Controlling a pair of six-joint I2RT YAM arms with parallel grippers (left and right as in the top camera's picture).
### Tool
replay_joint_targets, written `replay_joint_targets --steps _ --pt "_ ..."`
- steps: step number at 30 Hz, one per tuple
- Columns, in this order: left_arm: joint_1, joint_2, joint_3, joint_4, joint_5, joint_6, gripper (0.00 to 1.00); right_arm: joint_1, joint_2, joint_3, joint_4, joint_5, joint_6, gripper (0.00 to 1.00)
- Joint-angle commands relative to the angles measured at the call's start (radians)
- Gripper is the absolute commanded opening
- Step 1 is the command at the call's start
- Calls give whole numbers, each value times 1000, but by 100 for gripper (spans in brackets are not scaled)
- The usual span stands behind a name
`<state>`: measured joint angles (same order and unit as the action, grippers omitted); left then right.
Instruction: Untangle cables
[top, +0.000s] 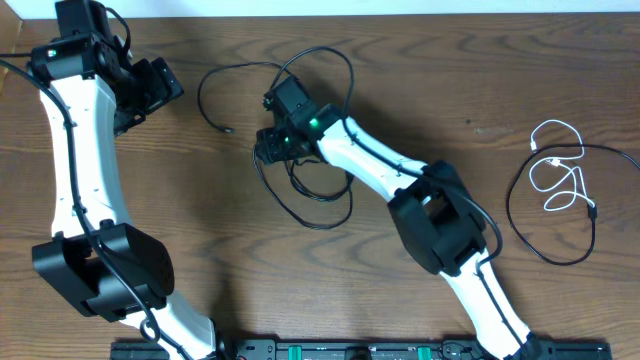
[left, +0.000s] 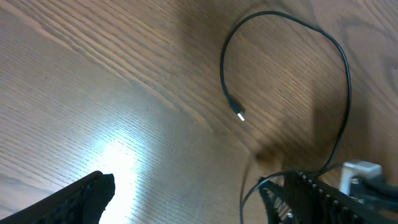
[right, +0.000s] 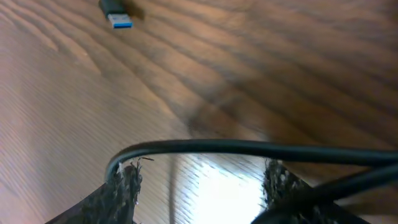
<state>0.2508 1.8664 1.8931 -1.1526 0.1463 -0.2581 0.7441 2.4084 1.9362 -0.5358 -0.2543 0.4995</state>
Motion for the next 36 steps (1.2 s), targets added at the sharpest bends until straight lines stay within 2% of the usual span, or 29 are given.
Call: replay_joint_targets --steps 1,7,11,14,19,21,24,25,26,28,29,31,34,36 --pt "2 -4 16 -6 -17 2 92 21 21 13 6 12 20 61" --pt "2 -4 16 -14 -17 2 92 21 21 13 -20 -125 19 57" --pt "2 -4 16 -23 -16 2 92 -6 21 14 -68 -246 16 59" --pt "2 -4 16 -23 -16 2 92 -47 21 13 -98 -391 -55 57" --pt "2 -4 16 -22 -16 1 92 -79 21 13 -93 -579 -200 61" --pt "2 -4 16 -23 -16 1 92 -79 21 13 -103 -565 -209 62" --pt "2 -4 16 -24 -16 2 92 -71 21 13 -133 -426 -167 63" --pt "2 -4 16 -25 -16 1 92 -68 21 13 -145 -377 -144 58" --pt "2 -4 16 -26 -16 2 92 -62 21 13 -174 -271 -72 57" --pt "2 -4 16 -33 -16 2 92 -52 21 13 -223 -119 24 60" --pt "2 -4 16 -36 -17 2 92 -50 21 13 -224 -111 23 61" --pt "2 -4 16 -37 -17 2 92 -50 21 13 -187 -190 -23 63" --pt "2 -4 16 -36 -17 2 92 -50 21 13 -56 -460 -173 66" --pt "2 -4 16 -36 -17 2 92 -47 21 13 -24 -509 -187 67"
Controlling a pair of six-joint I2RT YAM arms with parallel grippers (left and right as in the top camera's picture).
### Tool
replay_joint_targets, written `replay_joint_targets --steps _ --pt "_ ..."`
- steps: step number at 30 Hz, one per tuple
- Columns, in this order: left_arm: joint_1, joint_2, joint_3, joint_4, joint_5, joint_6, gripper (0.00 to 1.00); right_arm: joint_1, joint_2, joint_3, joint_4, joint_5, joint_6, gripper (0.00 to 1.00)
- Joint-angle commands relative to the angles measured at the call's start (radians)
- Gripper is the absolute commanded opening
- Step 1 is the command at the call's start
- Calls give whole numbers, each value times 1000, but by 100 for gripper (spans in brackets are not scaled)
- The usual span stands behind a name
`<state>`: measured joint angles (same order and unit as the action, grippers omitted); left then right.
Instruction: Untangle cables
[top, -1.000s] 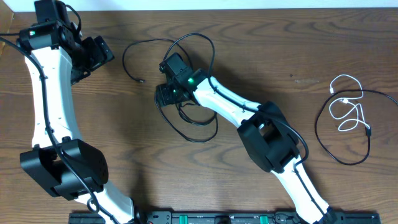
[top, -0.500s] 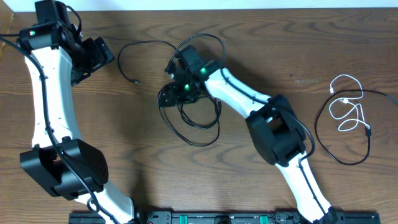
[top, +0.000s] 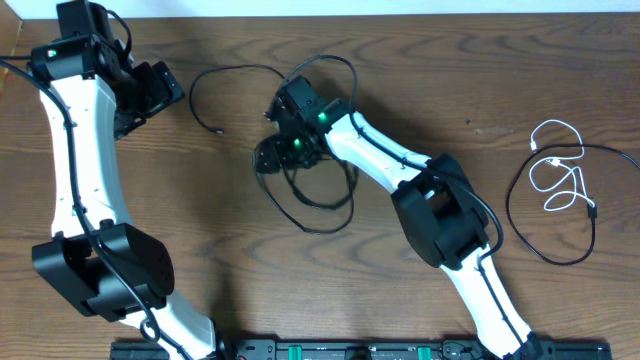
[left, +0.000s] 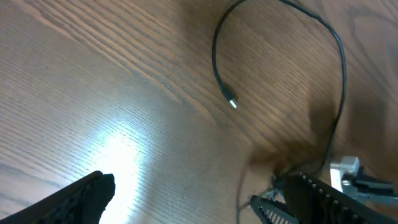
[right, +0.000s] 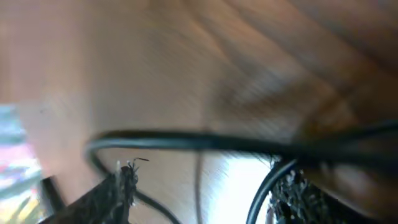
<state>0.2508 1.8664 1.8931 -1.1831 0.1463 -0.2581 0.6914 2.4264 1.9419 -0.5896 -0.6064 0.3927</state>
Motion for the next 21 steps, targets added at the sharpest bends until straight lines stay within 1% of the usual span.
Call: replay_joint_targets --steps 1,5,7,10,12,13,16,18,21 --pt "2 -4 16 -6 -17 2 92 7 3 7 33 -161 -83 67" --pt "2 -4 16 -6 -17 2 92 10 3 7 -23 -160 -113 66" --pt "2 -4 16 -6 -17 2 92 6 3 7 -39 -164 -121 67" --pt "2 -4 16 -6 -17 2 92 7 3 7 -13 -162 -121 71" --pt "2 -4 16 -6 -17 2 92 23 9 7 23 -107 -97 71" --pt "2 -4 16 -6 -17 2 92 32 11 7 31 -65 -74 71" --pt "2 -4 16 -8 -17 2 92 74 30 7 37 176 55 72" --pt "2 -4 16 -11 -17 2 92 94 39 7 38 288 87 72" --pt "2 -4 16 -13 -17 2 92 127 40 7 41 429 91 72"
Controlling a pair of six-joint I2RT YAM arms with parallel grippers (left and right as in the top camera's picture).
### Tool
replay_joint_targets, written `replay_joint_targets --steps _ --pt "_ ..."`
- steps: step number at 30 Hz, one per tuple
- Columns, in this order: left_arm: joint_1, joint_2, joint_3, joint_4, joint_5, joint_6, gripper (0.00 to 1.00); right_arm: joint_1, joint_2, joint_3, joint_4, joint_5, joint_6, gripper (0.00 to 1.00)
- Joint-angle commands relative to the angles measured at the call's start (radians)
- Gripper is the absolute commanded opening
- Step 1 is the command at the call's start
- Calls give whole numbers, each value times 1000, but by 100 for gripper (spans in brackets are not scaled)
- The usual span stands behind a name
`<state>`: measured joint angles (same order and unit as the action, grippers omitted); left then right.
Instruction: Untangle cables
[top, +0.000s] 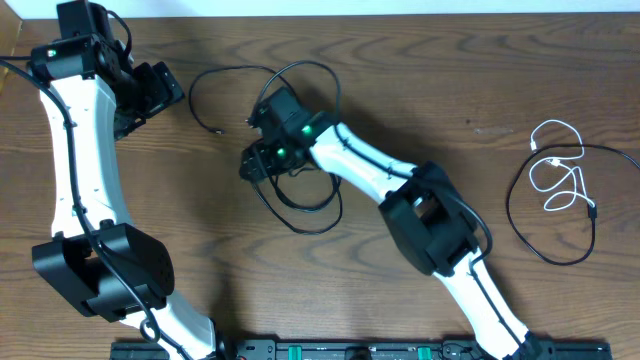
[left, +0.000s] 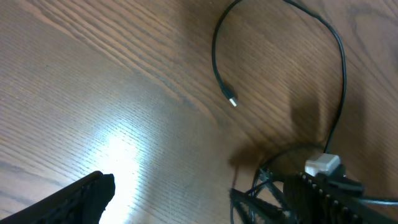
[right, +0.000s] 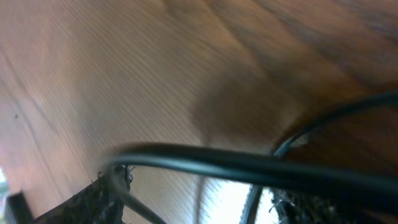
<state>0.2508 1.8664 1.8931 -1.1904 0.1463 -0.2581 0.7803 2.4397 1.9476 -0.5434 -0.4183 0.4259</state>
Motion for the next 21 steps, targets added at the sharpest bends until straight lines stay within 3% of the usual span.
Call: replay_joint_targets --steps 1,4,8,18,21 --pt "2 -4 16 -6 -17 2 92 48 26 1 -2 277 58 72" --pt "2 -4 16 -6 -17 2 92 79 30 1 2 354 58 69" --pt "2 -4 16 -6 -17 2 92 114 31 1 -60 476 103 57" --pt "2 -4 16 -5 -17 2 92 69 25 88 -253 544 133 4" --pt "2 -4 16 -5 -17 2 92 21 24 190 -378 544 62 1"
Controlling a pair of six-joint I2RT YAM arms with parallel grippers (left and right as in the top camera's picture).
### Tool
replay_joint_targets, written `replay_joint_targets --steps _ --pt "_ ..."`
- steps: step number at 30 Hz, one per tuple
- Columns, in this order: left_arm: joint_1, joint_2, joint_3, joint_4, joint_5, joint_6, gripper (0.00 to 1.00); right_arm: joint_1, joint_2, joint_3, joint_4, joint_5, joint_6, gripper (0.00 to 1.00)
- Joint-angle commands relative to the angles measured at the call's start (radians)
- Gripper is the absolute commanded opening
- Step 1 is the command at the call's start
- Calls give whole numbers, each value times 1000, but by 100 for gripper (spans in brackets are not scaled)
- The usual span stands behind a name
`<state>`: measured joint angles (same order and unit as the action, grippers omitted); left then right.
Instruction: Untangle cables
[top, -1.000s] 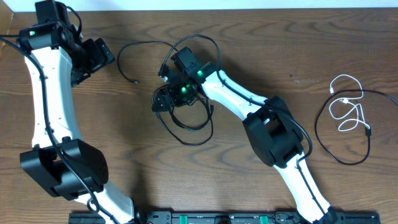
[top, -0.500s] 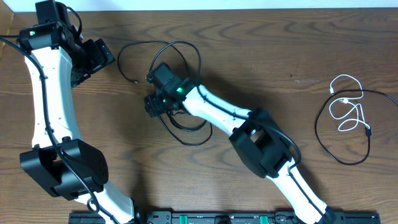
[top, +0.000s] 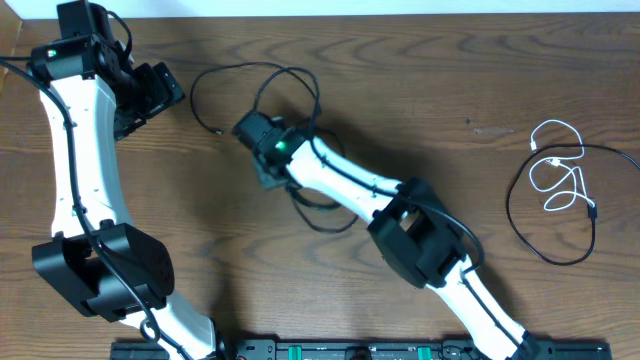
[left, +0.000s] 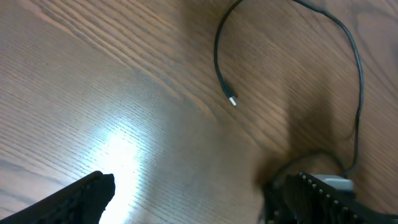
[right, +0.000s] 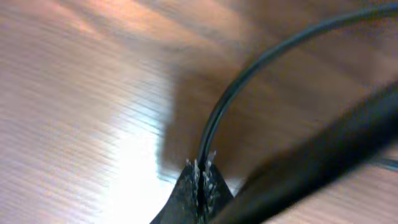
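Note:
A tangled black cable (top: 322, 226) lies in loops at the table's upper middle; its loose plug end (top: 220, 130) points left and also shows in the left wrist view (left: 231, 99). My right gripper (top: 266, 172) is low over the tangle's left side, shut on a strand of the black cable (right: 214, 127) that runs up from between the fingertips (right: 200, 182). My left gripper (top: 150, 100) hovers open at the far left, well apart from the cable, with nothing between its fingers (left: 81, 198).
At the right edge lie a white cable (top: 556, 170) and a second black cable (top: 520, 220), looped round each other. The wooden table (top: 420, 90) runs to a pale wall at the back. A dark rail sits along the front edge (top: 350, 350).
My right gripper, open around a strand 0.7 s ago, has shut on it and shifted a little up and right. The loops were pulled tighter. The left arm has not moved.
My right gripper stood open over the tangle's middle with a strand across its jaws. It was then further left, still open around the cable, and the loops and loose plug end shifted. Now it is shut on one strand. The left gripper stayed open at far left.

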<state>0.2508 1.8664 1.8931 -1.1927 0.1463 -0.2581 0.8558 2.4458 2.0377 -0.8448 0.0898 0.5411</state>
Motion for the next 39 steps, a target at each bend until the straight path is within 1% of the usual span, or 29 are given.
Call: replay_joint_targets --steps 1,5,11,19,26,29,33,39 --pt "2 -4 16 -3 -17 2 92 -68 18 125 -102 35 -81 1" --pt "2 -4 16 -3 -17 2 92 -134 18 246 -229 35 -183 1" --pt "2 -4 16 -3 -17 2 92 -240 18 460 -396 36 -289 1" --pt "1 -4 16 -1 -17 2 92 -393 17 773 -592 48 -313 1" --pt "1 -4 16 2 -16 2 92 -468 17 983 -740 229 -314 1" --pt "1 -4 15 5 -16 2 92 -500 8 1035 -784 290 -314 1" --pt "1 -4 16 4 -16 2 92 -558 -34 1044 -811 350 -313 1" --pt "1 -4 16 5 -16 2 92 -682 -142 1044 -836 364 -283 1"
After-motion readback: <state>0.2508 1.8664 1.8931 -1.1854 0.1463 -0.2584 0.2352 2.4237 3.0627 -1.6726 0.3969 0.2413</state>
